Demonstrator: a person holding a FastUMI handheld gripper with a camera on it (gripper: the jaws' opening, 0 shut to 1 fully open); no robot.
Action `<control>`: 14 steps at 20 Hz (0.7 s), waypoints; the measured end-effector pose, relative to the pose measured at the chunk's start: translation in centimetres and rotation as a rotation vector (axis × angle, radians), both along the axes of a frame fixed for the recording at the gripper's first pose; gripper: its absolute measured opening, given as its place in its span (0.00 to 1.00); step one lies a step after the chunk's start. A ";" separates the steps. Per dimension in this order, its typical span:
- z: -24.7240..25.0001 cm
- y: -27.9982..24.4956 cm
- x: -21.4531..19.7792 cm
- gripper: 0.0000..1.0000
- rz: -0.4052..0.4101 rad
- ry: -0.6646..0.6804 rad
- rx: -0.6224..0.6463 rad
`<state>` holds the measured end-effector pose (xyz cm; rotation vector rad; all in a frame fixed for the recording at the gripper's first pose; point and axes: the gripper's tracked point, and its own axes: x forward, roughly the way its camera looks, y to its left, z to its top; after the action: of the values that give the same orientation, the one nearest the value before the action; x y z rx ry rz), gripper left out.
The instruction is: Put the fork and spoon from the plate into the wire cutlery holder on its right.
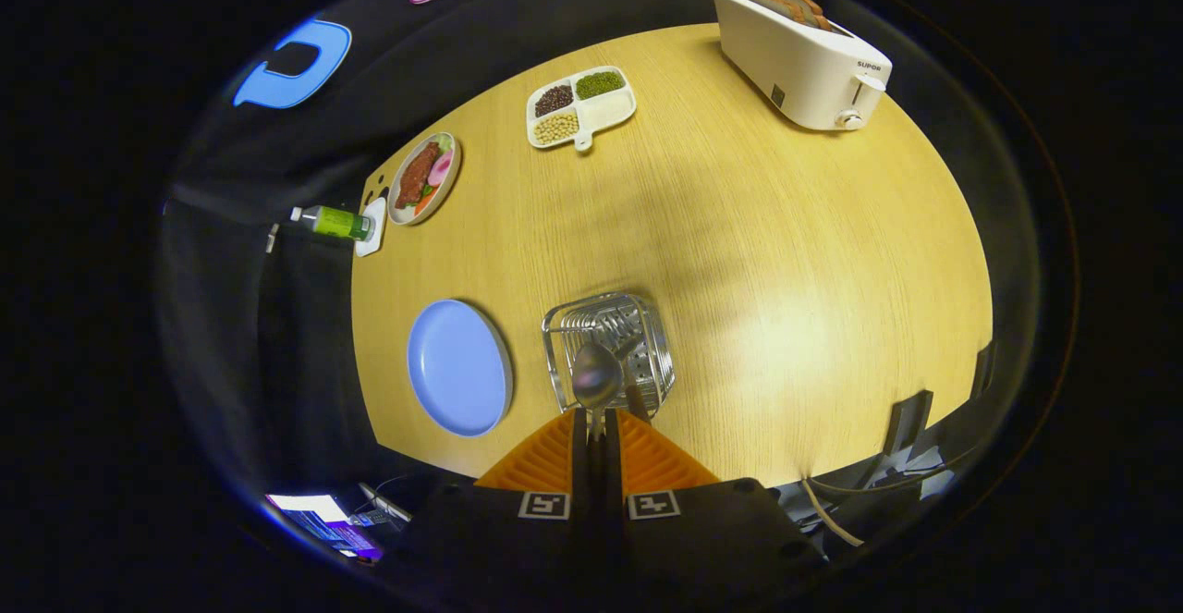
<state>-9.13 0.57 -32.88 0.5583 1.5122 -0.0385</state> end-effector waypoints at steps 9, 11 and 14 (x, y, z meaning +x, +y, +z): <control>-4.7 1.1 2.0 0.08 0.016 0.097 -0.053; -5.3 0.8 2.1 0.08 0.017 0.098 -0.074; -5.0 0.7 2.4 0.11 0.007 0.066 -0.079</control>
<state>-6.76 1.23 -37.89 0.4931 1.5692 -0.1117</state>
